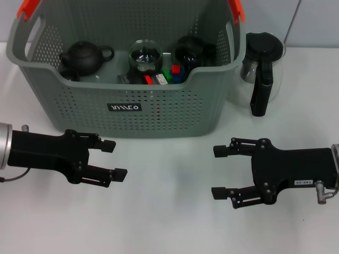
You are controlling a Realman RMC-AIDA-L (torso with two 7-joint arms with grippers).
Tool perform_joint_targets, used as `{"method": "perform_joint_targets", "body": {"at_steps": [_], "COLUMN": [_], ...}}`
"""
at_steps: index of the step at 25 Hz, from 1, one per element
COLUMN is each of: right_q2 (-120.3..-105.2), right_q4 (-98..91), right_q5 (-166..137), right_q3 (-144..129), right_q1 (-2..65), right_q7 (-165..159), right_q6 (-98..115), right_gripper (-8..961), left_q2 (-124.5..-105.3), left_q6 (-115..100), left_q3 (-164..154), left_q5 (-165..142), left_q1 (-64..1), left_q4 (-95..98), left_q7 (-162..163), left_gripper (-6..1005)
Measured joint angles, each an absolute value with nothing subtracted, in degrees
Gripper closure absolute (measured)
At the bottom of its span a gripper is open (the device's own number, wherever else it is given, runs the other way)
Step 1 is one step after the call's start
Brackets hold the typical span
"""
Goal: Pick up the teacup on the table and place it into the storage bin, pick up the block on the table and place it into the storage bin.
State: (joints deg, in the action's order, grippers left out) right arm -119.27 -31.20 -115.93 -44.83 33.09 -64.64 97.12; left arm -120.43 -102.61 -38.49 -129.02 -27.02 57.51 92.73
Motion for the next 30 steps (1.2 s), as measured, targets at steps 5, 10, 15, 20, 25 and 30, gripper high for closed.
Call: {"method": "perform_joint_targets", "body": {"at_steps": [5,10,15,20,25,30], "right_q2": [-119.27,-119.27,-119.27,-119.27,-119.29,-119.37], "right_q4": [-31.2,-31.2,-31.2,-31.2,-31.2,-31.17], "right_q5": [-115.93,-115.93,-115.93,-115.93,-115.93,-115.97], "right_q3": [-44.84,-44.84,-44.82,-44.82,-44.87,-47.22], "right_q1": [33.17,33.21,33.23,33.23,33.22,33.16], "right_q7": [-64.69,-64.69,-64.68,-64.69,-64.69,-65.2], "right_q6": [97.12,97.12,97.12,97.12,97.13,100.12], "right_gripper": [38,39,39,39,39,38], "left_q2": [-120.41,-120.33,-120.31,-120.32,-120.32,-119.8], "left_q6": [-102.55,-102.44,-102.39,-102.39,-102.7,-108.26], "left_q3": [-38.49,-38.49,-38.49,-38.49,-38.5,-38.46], "left_q5": [-129.03,-129.06,-129.12,-129.12,-129.13,-129.2], "left_q1": [-26.99,-26.98,-26.98,-26.98,-26.94,-26.35], "left_q4": [57.5,57.48,57.47,57.48,57.48,57.76], "left_q7": [92.72,92.72,92.73,92.73,92.72,93.42], "left_gripper": [159,159,158,159,159,159]}}
